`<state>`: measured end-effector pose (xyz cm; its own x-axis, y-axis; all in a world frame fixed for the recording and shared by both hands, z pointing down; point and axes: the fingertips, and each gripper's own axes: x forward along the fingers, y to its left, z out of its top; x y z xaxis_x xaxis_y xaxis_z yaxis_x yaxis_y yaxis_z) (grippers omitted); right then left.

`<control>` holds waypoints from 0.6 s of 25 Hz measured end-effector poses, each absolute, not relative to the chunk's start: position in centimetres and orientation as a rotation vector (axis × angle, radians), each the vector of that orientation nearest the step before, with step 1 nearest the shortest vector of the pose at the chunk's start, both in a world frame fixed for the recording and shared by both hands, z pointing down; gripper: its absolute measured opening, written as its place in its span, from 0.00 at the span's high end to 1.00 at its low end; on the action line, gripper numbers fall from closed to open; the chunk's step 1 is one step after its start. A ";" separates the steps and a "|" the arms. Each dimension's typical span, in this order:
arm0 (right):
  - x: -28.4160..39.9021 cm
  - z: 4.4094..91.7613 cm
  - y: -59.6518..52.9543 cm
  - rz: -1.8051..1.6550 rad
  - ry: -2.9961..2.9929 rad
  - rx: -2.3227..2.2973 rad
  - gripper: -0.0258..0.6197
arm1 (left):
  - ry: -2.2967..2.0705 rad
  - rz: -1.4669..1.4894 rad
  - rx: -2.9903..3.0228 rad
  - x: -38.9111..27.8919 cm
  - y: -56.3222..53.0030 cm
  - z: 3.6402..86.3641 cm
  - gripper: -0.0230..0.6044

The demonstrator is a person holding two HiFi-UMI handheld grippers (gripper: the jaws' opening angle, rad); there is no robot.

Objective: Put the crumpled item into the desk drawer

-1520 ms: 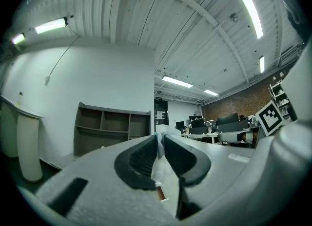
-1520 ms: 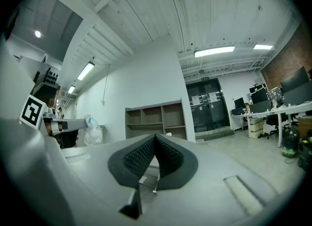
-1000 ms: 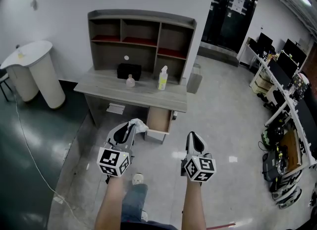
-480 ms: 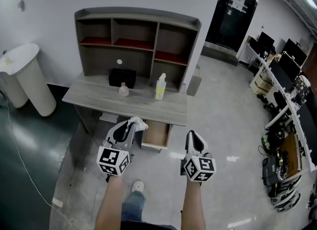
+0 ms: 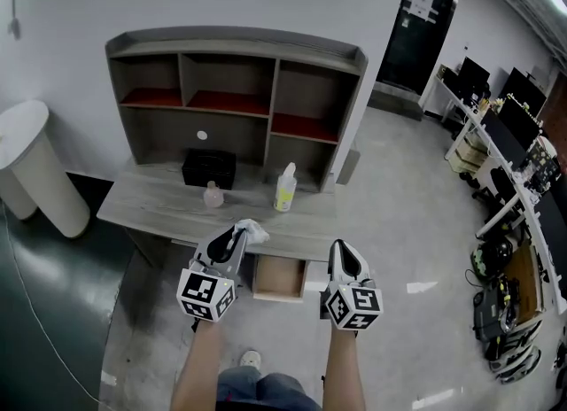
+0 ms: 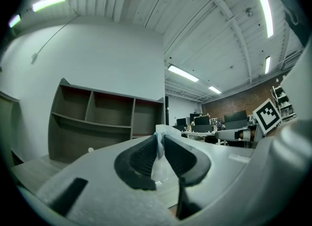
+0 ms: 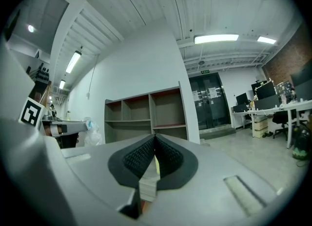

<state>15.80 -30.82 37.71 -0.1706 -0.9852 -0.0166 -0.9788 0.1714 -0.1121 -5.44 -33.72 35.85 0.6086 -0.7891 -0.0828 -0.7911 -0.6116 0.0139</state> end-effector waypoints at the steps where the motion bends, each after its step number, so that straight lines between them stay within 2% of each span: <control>1: 15.7 37.9 -31.4 -0.120 2.344 -1.967 0.94 | 1.368 0.121 -2.799 -5.2 -34.3 36.0 0.88; 9: 16.7 38.2 -35.7 -0.154 2.347 -1.960 0.94 | 1.365 0.088 -2.834 -3.1 -37.7 37.0 0.88; 15: 16.3 42.2 -37.1 -0.254 2.392 -1.950 0.94 | 1.396 -0.016 -2.917 -1.6 -38.8 42.2 0.88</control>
